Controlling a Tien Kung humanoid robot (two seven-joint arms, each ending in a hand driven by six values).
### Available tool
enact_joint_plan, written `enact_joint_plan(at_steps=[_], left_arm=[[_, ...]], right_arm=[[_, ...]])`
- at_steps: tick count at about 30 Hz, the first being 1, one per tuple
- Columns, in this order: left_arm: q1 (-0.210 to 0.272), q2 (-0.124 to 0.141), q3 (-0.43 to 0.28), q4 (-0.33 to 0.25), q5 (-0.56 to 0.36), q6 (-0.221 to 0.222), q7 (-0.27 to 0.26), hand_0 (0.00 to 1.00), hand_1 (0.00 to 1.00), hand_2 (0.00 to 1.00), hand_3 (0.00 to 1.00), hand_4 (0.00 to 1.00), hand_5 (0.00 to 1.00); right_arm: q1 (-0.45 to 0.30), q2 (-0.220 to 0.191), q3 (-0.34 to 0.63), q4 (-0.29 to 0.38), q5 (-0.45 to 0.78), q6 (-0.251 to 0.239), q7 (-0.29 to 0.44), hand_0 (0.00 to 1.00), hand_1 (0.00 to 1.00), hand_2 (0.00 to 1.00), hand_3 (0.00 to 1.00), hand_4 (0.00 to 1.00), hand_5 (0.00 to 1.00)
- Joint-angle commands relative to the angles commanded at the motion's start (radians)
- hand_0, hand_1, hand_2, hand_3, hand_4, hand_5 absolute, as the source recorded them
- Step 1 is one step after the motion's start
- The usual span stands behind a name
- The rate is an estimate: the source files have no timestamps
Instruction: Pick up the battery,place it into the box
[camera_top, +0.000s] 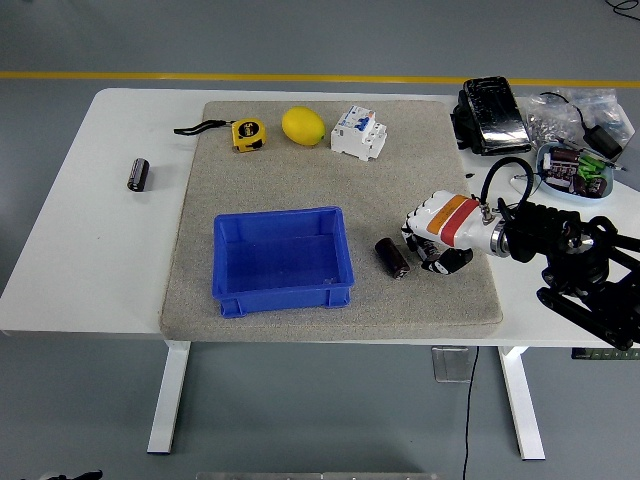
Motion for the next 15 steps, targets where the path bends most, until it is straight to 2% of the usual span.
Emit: enact_joint_plan(at_steps=[7, 15], left_arm=[[0.003, 0.000, -0.004, 0.001, 0.009, 0.000, 0.001, 0.717, 0.707, 0.749, 0.613, 0.626, 0.497], [-0.001, 0.001, -0.009, 0.001, 0.020, 0.000, 0.004, 0.716, 0.705, 0.749, 0.615, 0.627, 0.496]], right_arm=[[-0.003, -0.015, 0.066, 0.089, 0.000, -0.006, -0.023, 0.539, 0.481, 0.505, 0.496, 0.569, 0.032], [0.016, 0.009, 0.087, 0.233, 0.032, -0.030, -0.060, 0.539, 0.493, 0.519, 0.500, 0.561, 0.062]])
